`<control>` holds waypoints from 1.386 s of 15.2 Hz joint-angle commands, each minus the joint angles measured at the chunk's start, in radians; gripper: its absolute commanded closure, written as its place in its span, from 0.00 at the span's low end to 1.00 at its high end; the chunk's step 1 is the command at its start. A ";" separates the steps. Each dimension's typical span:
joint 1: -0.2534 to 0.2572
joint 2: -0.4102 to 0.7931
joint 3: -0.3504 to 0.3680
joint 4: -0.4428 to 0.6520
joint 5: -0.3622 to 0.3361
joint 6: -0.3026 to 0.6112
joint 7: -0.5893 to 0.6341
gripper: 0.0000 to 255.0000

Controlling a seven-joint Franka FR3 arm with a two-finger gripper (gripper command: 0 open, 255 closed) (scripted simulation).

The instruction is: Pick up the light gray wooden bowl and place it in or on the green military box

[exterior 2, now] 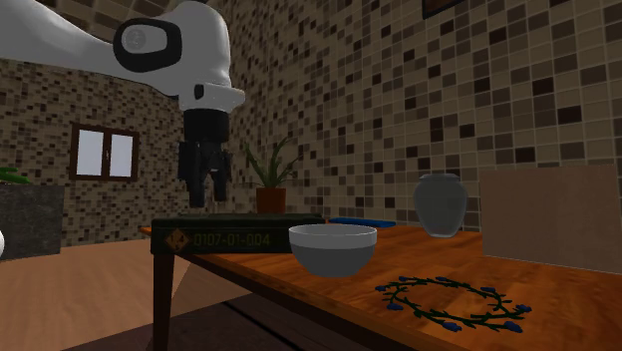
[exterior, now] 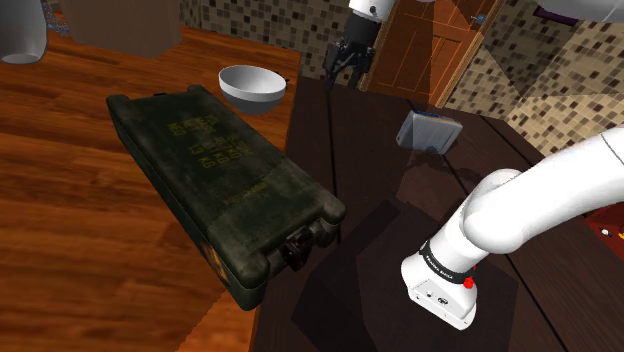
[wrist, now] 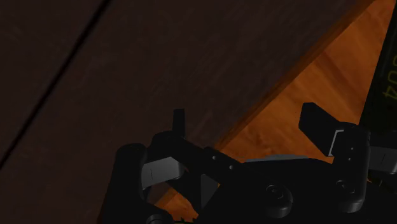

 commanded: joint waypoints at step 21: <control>-0.005 0.667 -0.007 0.603 -0.006 0.108 -0.013 0.00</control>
